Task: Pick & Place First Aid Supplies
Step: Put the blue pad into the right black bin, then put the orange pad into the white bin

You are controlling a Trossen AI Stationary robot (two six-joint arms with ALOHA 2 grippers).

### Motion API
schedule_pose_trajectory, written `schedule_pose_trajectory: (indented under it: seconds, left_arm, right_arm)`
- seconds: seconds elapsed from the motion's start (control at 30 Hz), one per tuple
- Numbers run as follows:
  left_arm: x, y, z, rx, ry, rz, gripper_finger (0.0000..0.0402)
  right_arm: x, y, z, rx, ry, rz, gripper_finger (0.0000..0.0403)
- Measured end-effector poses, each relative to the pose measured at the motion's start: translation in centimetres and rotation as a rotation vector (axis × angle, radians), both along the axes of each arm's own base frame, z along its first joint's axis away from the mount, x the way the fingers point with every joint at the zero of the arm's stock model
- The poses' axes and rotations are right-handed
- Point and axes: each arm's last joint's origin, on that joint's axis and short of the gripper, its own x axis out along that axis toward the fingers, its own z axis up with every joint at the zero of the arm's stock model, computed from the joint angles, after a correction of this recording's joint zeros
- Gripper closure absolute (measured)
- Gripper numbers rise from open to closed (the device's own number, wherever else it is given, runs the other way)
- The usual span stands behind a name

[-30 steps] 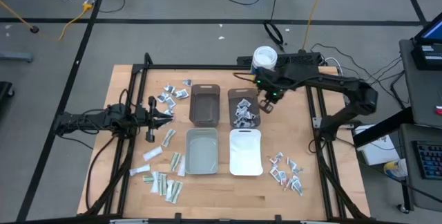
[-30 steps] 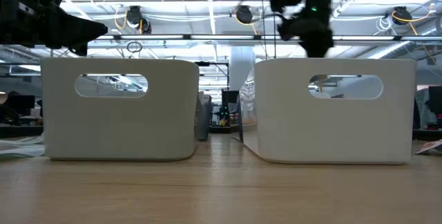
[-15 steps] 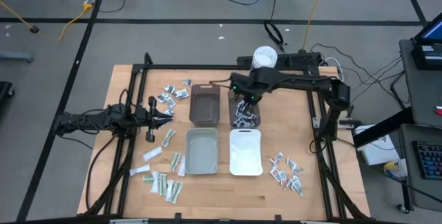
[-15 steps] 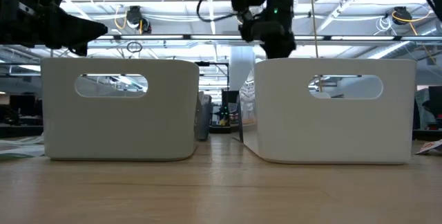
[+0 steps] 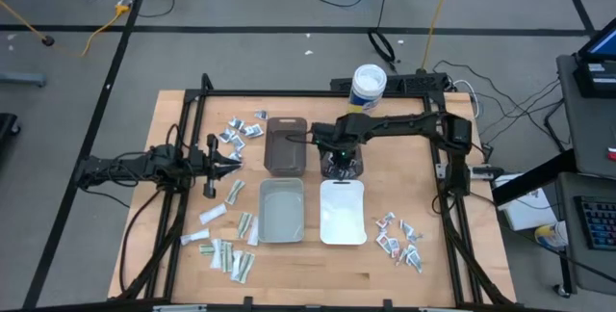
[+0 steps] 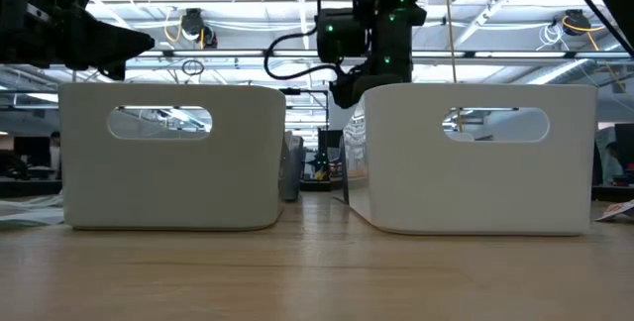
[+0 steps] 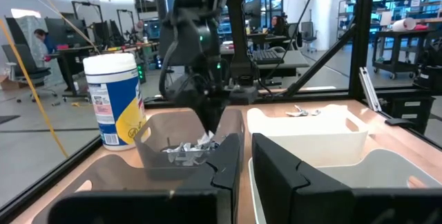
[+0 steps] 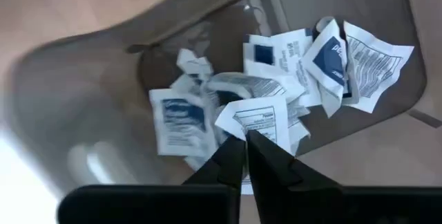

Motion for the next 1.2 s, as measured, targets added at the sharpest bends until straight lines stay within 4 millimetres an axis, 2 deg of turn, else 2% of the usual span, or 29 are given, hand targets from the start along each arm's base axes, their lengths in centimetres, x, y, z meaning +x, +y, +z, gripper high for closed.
schedule_pose_trajectory:
  seconds: [0.1,0.3,0.43,0.6,0.87,1.07,1.2]
  left_arm:
    - [0.0,0.0,0.0,0.000,0.000,0.000,0.0355]
    - [0.0,0.0,0.0,0.000,0.000,0.000,0.0355]
    - [0.0,0.0,0.0,0.000,0.000,0.000,0.0355]
    - [0.0,0.0,0.0,0.000,0.000,0.000,0.0355]
    - [0.0,0.0,0.0,0.000,0.000,0.000,0.0355]
    - [0.0,0.0,0.0,0.000,0.000,0.000,0.0355]
    - [0.0,0.0,0.0,0.000,0.000,0.000,0.0355]
  right_arm:
    - [0.0,0.0,0.1,-0.002,-0.010,0.000,0.0340]
    - [0.1,0.0,0.1,-0.004,-0.018,0.018,0.0242]
    - [0.2,-0.1,0.1,-0.006,-0.024,0.011,0.0203]
    - [-0.2,-0.9,1.4,-0.021,-0.052,-0.116,0.0194]
    - [-1.4,-1.6,4.9,0.005,-0.127,-0.437,0.0210]
    - [-2.5,-1.5,6.0,0.031,-0.107,-0.631,0.0219]
    - [-2.8,-1.4,6.0,0.032,-0.079,-0.663,0.0220]
